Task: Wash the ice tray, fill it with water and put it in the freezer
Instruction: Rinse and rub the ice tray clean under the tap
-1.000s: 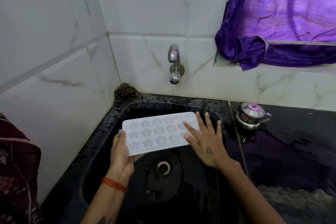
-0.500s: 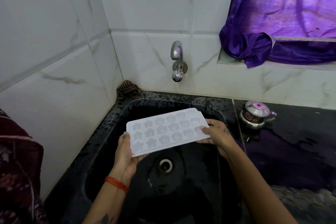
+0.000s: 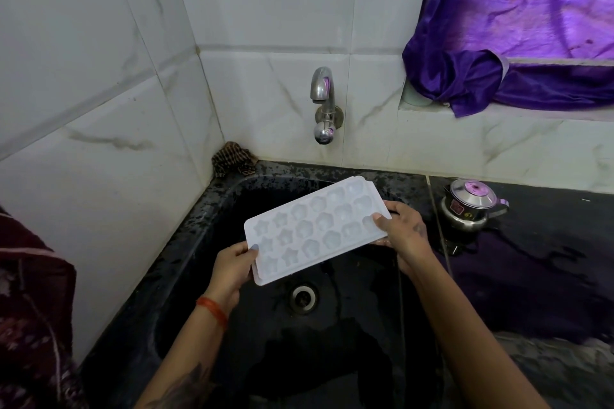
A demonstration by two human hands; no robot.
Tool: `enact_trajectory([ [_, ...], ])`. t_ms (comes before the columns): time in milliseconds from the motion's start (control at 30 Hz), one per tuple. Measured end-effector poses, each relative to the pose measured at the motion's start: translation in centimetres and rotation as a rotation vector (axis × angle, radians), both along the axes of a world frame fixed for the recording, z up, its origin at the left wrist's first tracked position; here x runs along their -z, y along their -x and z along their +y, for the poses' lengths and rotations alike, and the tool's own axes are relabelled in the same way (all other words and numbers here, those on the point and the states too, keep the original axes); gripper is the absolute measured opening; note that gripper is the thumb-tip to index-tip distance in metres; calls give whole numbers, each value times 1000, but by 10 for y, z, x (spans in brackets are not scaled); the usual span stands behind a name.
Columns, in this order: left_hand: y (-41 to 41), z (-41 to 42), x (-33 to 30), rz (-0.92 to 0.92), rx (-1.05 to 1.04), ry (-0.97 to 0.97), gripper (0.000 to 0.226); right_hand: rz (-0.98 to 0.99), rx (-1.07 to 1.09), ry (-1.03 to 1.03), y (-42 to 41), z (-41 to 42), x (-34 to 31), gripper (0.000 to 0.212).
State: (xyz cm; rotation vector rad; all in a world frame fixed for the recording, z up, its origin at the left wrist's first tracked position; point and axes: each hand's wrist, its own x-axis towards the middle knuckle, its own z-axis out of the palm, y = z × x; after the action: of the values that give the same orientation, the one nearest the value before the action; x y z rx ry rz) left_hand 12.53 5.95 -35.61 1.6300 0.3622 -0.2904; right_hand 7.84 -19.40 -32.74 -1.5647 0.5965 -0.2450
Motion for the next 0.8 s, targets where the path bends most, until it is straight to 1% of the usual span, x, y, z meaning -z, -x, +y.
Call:
enact_trajectory([
  [67,-5,1,2,-15,13,-41,16,-16,9,-3,-1,0,0,19],
  [267,-13,4,4,-13,81,-37,4,-87,26,56,0,-1,-5,22],
  [433,-16,0,7,-34,91,-27,11,-130,17,121,-2,-1,-10,20],
  [567,-19,-3,12,-44,74,0,5,-157,4,186,-2,0,-13,21],
  [800,-22,-4,20,-55,47,8,6,-210,-18,251,0,2,-17,18],
])
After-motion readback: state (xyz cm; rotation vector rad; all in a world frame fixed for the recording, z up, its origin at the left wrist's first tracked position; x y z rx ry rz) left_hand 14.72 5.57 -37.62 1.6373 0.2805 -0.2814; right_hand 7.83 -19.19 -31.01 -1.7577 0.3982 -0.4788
